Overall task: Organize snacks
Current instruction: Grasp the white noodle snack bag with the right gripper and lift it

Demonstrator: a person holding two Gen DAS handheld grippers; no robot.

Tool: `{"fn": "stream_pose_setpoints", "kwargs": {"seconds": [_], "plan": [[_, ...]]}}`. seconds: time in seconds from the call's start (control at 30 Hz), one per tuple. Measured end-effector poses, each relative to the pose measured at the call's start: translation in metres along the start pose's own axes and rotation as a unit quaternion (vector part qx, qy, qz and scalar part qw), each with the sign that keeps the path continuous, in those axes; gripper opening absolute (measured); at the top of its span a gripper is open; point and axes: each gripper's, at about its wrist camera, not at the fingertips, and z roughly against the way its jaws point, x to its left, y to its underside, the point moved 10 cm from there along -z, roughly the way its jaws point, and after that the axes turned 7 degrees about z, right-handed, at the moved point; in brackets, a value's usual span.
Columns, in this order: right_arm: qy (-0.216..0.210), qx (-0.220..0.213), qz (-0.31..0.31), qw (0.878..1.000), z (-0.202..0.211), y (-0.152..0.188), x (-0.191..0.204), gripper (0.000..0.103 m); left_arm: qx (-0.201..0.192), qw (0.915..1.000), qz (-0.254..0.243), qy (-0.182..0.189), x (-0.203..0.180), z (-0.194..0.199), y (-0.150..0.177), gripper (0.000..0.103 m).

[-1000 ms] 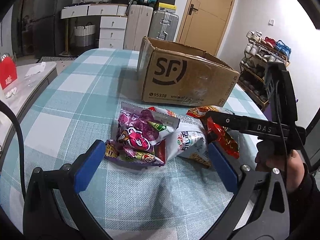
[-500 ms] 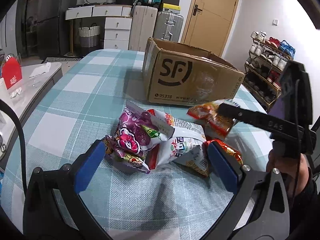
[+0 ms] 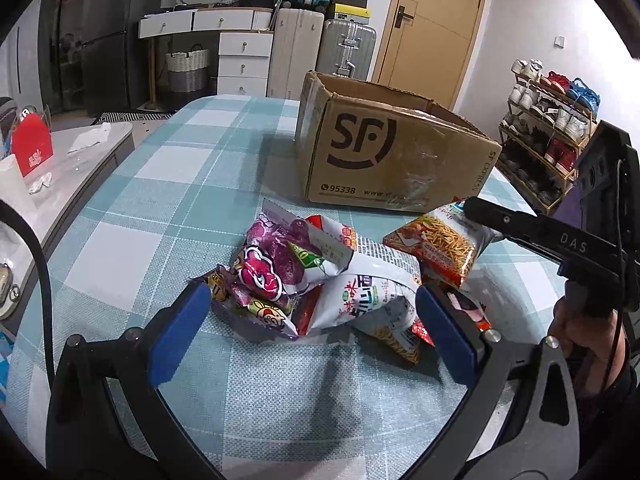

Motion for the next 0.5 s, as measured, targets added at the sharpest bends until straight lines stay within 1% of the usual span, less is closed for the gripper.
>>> {"fn": "stream_pose_setpoints", "kwargs": {"seconds": [0.1,0.2,0.27,0.33,0.37,0.4,0.47,0.5], "plan": [[-0.004,-0.002,-0.005,1.0,0.002,0.0,0.0,0.029,0.005,1.0,0.003,0.0,0.001,-0.001,0.001,0.102],[0.001,0.016,-0.018,1.0,-0.005,0.004,-0.005,0.032,0.004,1.0,0.007,0.0,0.003,-0.001,0.001,0.102],[0.004,0.043,-0.022,0.999,-0.013,0.011,-0.007,0.046,0.003,1.0,0.008,0.001,0.003,0.0,0.001,0.102],[0.003,0.051,-0.013,0.999,-0.016,0.012,-0.003,0.051,0.001,1.0,0.009,0.004,0.003,0.001,0.0,0.102],[0.004,0.055,-0.004,0.998,-0.017,0.013,0.001,0.056,0.0,0.9999,0.01,0.006,0.004,0.001,0.0,0.102],[0.011,0.059,0.007,0.998,-0.018,0.014,0.004,0.058,0.0,0.9999,0.012,0.007,0.005,0.002,0.0,0.102],[0.023,0.07,0.028,0.997,-0.021,0.017,0.011,0.068,0.0,0.9997,0.018,0.013,0.006,0.002,0.0,0.102],[0.027,0.075,0.034,0.996,-0.023,0.018,0.013,0.069,0.001,0.9997,0.021,0.016,0.007,0.002,0.0,0.102]]}}
